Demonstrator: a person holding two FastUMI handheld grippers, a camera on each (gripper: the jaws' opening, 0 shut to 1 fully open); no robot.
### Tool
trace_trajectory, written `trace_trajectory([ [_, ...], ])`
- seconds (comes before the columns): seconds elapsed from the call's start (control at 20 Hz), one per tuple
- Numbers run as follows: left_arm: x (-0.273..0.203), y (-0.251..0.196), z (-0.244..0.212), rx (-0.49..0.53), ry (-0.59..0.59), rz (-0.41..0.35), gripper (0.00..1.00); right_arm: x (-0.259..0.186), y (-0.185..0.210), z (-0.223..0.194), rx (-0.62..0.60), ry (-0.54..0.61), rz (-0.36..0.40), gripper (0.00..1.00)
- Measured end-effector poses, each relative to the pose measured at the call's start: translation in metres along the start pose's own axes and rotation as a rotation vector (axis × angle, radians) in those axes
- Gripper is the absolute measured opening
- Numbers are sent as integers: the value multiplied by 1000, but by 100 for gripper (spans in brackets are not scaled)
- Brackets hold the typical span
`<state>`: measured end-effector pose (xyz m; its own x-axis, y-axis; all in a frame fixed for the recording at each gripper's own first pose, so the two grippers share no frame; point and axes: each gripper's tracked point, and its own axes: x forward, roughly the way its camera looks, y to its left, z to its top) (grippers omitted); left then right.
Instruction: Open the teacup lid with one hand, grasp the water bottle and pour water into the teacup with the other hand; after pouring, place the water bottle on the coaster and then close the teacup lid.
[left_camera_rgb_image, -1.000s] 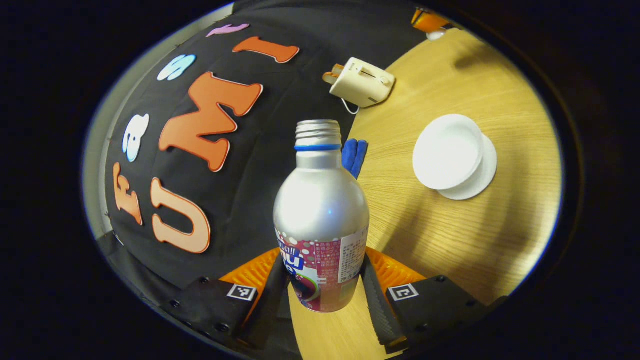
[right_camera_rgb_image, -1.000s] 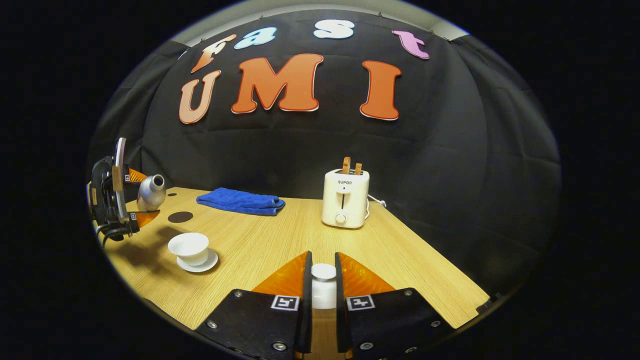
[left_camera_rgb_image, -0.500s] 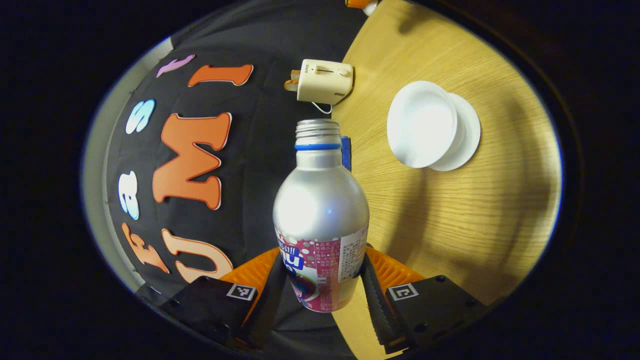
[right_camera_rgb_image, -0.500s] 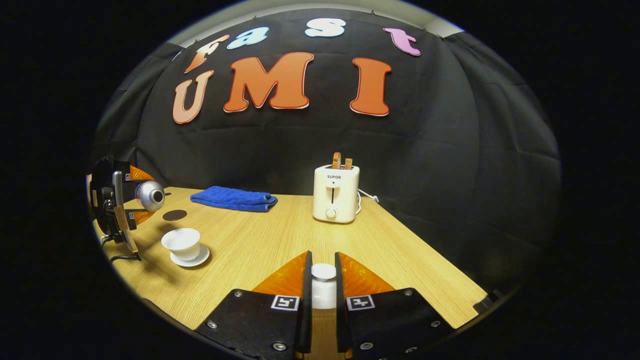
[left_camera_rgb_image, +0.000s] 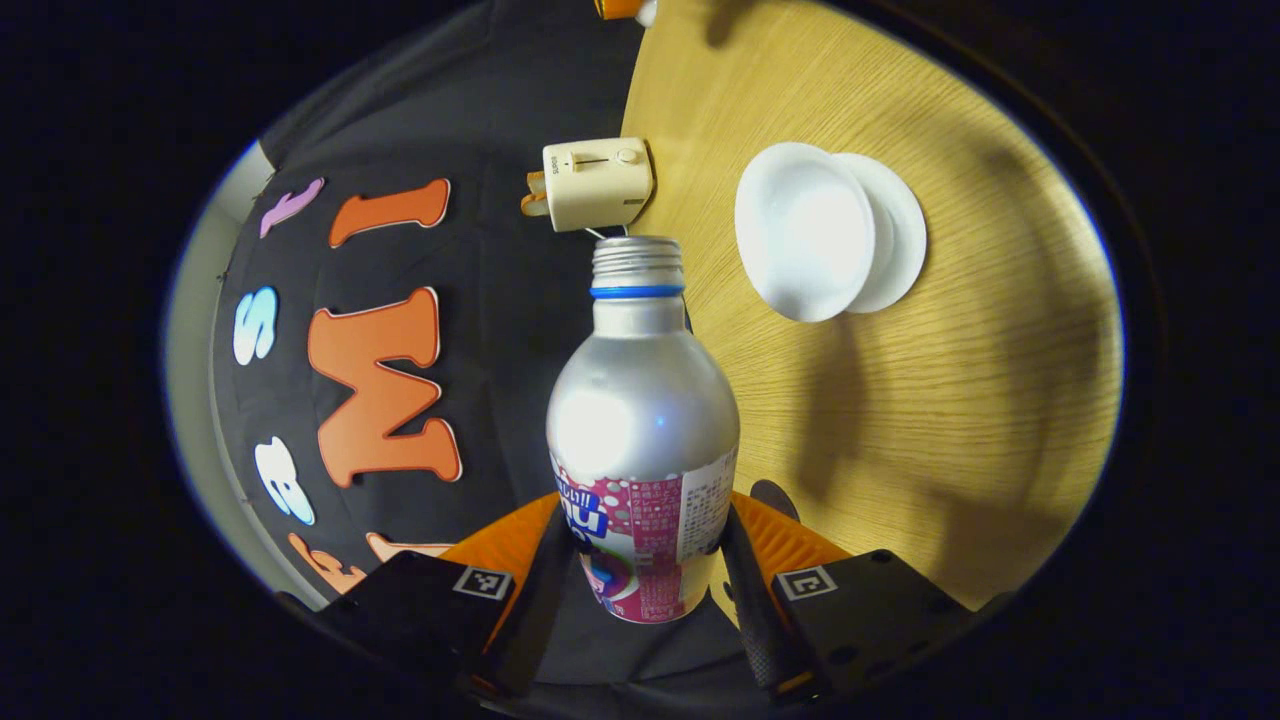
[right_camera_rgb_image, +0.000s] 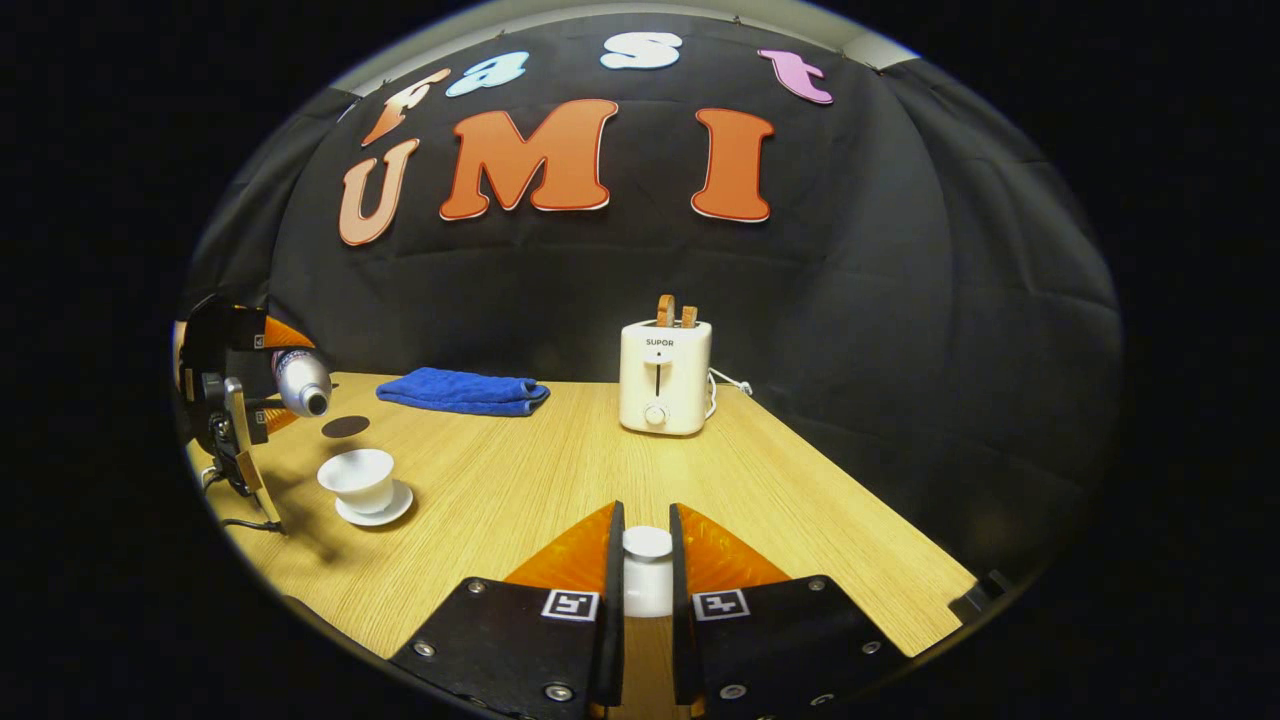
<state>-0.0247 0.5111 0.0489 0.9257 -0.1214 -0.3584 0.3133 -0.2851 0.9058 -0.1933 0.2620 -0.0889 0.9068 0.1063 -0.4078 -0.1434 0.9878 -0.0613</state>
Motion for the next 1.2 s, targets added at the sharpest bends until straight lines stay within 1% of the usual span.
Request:
trace_trajectory([
  [0.05,0,3,1,24,-5,11,84,-1,-1,0,0,1,-5,20],
  [0.1,-1,5,1,41,-7,13,84,-1,-1,-2,-1,3,-5,20],
  [0.25,-1,9,5,91,-14,21,81,-3,-5,-3,-1,9,-13,20],
  [0.3,-2,12,5,107,-16,24,78,-3,-6,-3,0,9,-13,20],
  [0.35,-1,13,5,117,-18,24,81,-2,-6,-1,2,8,-16,20],
  [0.4,-2,14,5,128,-17,22,78,-3,-6,-2,4,9,-15,20],
  [0.45,-1,15,5,142,-17,25,81,-3,-6,-2,5,8,-14,20],
  [0.5,0,19,5,154,-16,25,81,-3,-6,-2,4,9,-14,20],
  [0.65,4,26,2,179,-4,18,81,-2,-4,-3,-5,14,-11,20],
  [0.7,3,26,1,187,0,15,84,-3,-4,-3,-8,14,-12,20],
  [0.75,2,26,0,195,5,13,84,-3,-4,-5,-10,16,-12,20],
  [0.8,2,26,-1,198,11,8,78,-2,-4,-4,-10,15,-11,20],
  [0.85,2,25,-3,200,17,-1,81,-2,-5,-5,-10,16,-12,20],
  [0.9,1,26,-3,206,21,-6,81,-2,-4,-5,-11,18,-11,20],
  [1.0,0,29,-3,220,23,7,81,-1,-5,-5,-18,22,-15,20],
  [1.05,1,31,-2,227,23,16,78,0,-4,-5,-20,21,-17,20],
  [1.2,-3,35,-3,256,33,32,81,2,-5,-2,-15,16,-20,20],
])
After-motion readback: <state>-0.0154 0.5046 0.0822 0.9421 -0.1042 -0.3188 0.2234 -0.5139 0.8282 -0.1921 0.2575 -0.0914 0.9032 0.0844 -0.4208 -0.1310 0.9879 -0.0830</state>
